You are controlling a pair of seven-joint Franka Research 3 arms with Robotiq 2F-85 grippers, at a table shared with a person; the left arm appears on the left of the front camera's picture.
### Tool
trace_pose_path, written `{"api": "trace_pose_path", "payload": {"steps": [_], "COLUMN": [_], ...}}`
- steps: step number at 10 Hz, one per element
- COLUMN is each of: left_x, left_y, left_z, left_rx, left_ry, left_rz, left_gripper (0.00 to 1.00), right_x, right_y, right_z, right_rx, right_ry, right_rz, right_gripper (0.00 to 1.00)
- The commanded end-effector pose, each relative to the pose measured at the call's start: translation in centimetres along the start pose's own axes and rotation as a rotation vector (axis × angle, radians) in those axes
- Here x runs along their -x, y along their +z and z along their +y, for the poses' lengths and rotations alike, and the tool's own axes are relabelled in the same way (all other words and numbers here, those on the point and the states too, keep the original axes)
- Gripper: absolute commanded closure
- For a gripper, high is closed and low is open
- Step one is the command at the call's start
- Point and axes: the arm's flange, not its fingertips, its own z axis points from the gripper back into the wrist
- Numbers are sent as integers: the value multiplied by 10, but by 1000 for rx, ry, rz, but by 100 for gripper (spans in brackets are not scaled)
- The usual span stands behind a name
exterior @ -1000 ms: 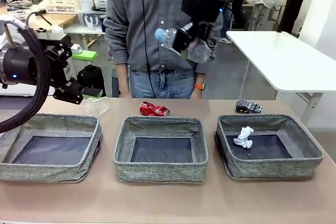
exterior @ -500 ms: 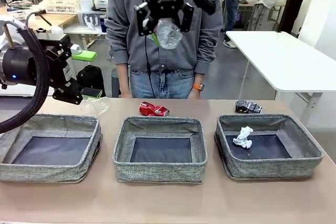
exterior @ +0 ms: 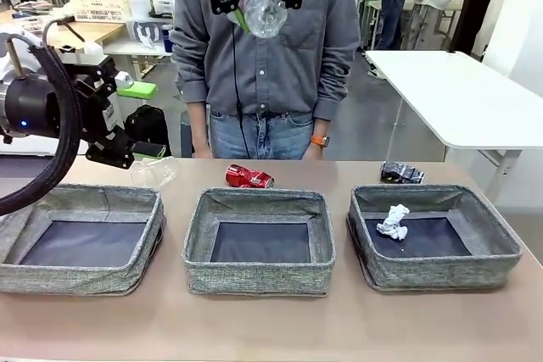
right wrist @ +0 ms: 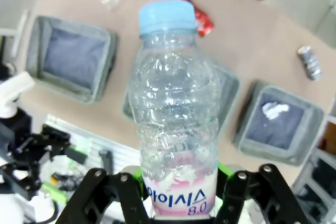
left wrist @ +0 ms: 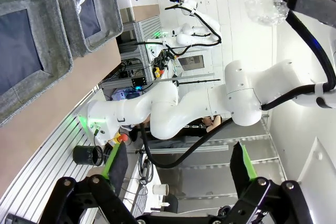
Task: Sort the waste into the appropriate baskets.
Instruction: Pick up the waste item pointed out by the person.
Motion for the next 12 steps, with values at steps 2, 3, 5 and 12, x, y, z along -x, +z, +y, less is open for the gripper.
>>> {"api": "trace_pose_path", "payload": {"steps": [2, 3, 5, 12], "left_x": [2, 2, 2, 2], "left_y": [-3, -3, -3, -3], "left_z": [-2, -2, -2, -2], "left_rx": [25, 25, 25, 25], "left_ry": [3, 3, 3, 3], "left_rz": [-7, -7, -7, -7], "left_gripper": [0, 0, 0, 0], "right_x": [-16, -17, -5, -5], "right_y": [25, 26, 15, 15], "right_z": [-2, -6, -11, -11], "right_rx": [48, 42, 20, 20], "right_ry": [-5, -19, -18, -18], "right_rz": [-26, -24, -25, -25], "right_gripper": [72, 72, 72, 72]}}
